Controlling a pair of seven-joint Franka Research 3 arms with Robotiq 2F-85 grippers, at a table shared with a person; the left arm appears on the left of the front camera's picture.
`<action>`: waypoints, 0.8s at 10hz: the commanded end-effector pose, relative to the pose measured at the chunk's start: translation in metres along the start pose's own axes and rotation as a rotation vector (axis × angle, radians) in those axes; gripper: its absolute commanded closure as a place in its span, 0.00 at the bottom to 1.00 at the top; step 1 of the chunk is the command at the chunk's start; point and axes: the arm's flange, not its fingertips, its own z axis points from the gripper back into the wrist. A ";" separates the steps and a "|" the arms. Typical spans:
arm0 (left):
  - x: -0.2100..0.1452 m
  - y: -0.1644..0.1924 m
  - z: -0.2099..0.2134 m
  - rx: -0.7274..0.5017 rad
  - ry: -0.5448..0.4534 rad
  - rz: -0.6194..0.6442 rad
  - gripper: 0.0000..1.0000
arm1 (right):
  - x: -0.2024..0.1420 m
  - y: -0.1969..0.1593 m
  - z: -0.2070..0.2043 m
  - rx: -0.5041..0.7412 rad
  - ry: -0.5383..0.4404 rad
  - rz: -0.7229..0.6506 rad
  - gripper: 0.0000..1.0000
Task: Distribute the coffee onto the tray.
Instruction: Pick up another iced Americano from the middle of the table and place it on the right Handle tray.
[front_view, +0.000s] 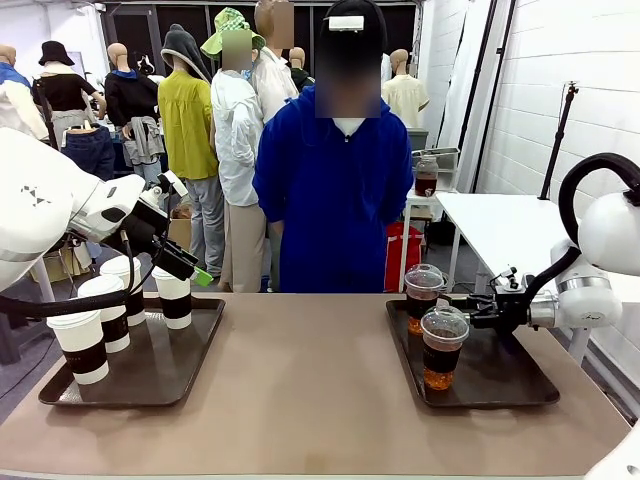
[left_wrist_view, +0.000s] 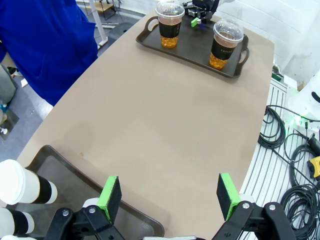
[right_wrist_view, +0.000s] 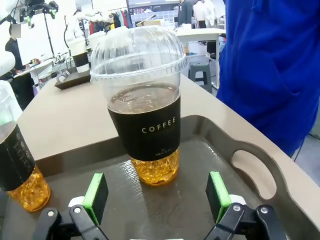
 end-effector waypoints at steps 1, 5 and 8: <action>-0.002 0.003 -0.001 -0.011 -0.013 -0.010 0.00 | -0.001 -0.002 -0.002 0.006 -0.001 0.001 0.00; -0.002 0.003 -0.001 -0.011 -0.013 -0.010 0.00 | -0.001 -0.002 -0.002 0.006 -0.001 0.001 0.00; -0.002 0.003 -0.001 -0.011 -0.013 -0.010 0.00 | -0.001 -0.002 -0.002 0.006 -0.001 0.001 0.00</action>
